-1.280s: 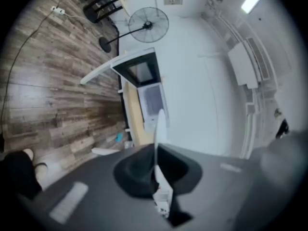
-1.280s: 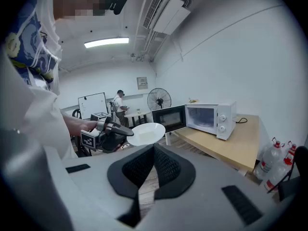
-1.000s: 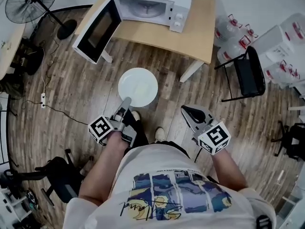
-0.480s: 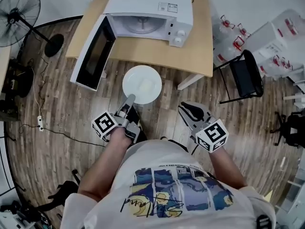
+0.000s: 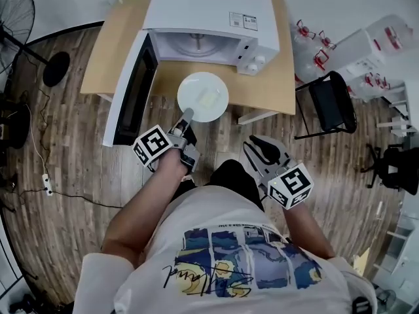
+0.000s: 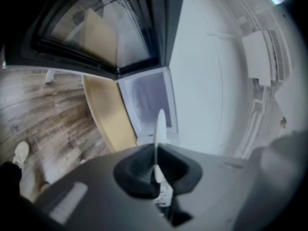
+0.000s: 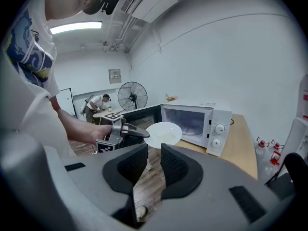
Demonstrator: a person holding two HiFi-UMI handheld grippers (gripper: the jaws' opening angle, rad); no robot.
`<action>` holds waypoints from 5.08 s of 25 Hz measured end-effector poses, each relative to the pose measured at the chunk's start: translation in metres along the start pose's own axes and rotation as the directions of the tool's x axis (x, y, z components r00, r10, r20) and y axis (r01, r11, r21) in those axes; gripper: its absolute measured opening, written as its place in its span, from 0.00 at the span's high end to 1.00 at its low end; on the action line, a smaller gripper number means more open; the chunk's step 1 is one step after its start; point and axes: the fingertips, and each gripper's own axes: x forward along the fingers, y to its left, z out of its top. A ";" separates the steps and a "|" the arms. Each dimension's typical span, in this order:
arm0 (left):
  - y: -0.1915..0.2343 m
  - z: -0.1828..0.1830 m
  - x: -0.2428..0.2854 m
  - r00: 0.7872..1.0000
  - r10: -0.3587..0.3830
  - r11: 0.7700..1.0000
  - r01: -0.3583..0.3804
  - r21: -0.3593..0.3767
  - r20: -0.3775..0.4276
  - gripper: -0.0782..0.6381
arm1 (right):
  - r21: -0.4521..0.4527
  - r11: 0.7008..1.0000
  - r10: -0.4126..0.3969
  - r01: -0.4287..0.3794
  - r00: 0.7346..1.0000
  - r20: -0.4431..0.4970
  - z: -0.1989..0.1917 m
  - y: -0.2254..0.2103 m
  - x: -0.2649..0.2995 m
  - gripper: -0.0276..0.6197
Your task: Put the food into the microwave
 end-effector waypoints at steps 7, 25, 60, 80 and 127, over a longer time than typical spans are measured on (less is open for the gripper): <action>0.015 0.042 0.056 0.999 0.021 1.000 -0.021 -0.002 0.025 0.87 | 0.007 0.999 0.038 -0.038 0.999 -0.034 0.009 -0.038 0.027 0.85; 0.063 0.128 0.191 0.972 0.134 0.990 -0.122 -0.069 0.195 0.87 | -0.032 0.983 0.179 -0.182 0.981 -0.077 0.046 -0.177 0.077 0.87; 0.073 0.155 0.238 0.839 0.498 0.607 -0.518 0.603 0.220 0.64 | -0.042 0.975 0.217 -0.220 0.973 -0.077 0.068 -0.208 0.102 0.87; 0.034 0.129 0.201 0.880 0.444 0.388 -0.357 0.850 0.167 0.54 | -0.024 0.986 0.164 -0.165 0.985 -0.048 0.065 -0.162 0.101 0.89; -0.018 0.016 0.015 0.917 0.232 0.119 0.304 0.945 -0.325 0.75 | -0.047 0.997 0.068 -0.067 0.997 0.025 0.044 0.006 0.068 0.95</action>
